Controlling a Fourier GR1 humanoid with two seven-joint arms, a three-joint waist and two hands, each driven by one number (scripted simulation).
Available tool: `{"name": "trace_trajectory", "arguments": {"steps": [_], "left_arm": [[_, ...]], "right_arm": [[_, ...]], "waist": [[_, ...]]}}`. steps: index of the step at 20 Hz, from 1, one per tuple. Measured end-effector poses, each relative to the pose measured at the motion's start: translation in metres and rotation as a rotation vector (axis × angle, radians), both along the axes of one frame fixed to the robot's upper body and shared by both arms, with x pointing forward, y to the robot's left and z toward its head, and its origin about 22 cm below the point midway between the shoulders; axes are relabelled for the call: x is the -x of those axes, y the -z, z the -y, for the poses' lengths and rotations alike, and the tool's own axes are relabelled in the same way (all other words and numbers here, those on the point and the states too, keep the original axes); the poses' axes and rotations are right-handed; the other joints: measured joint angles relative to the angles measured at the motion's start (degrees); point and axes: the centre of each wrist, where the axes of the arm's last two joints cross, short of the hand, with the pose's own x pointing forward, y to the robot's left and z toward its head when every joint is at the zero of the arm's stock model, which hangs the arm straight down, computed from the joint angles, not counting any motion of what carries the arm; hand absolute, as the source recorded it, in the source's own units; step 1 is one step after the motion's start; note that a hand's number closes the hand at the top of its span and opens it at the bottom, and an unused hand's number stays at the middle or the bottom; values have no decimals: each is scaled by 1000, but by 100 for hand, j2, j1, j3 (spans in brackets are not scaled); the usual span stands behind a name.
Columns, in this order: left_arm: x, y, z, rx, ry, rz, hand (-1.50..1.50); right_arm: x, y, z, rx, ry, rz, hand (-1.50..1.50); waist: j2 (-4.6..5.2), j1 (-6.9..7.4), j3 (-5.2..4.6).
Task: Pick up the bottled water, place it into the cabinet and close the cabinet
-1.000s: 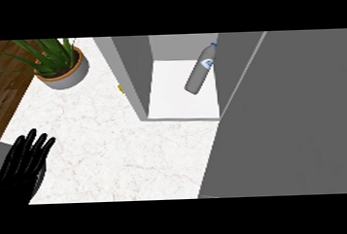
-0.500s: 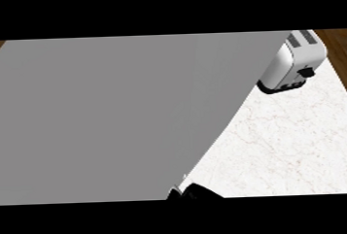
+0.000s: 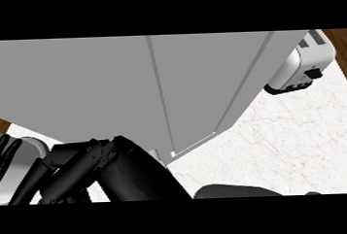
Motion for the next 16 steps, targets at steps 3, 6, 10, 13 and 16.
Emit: {"name": "trace_trajectory", "arguments": {"steps": [3,6,10,13,16], "left_arm": [[4,-5,-3,0,-2,3,-150],[5,-12,2,-1,-11,10,-150],[5,-18,-7,-7,-21,16,-150],[14,-13,-9,-8,-33,4,-150],[16,-21,-10,-11,-37,4,-150]], "right_arm": [[-21,-7,-13,-8,-3,-25,150],[-31,-5,-21,34,-99,-43,150],[-51,0,-24,89,-254,-83,150],[-71,11,-21,95,-295,-116,150],[-87,21,-14,89,-285,-121,150]], "waist": [[24,11,4],[37,-22,10],[55,-55,11],[43,-114,12],[30,-174,13]]}}
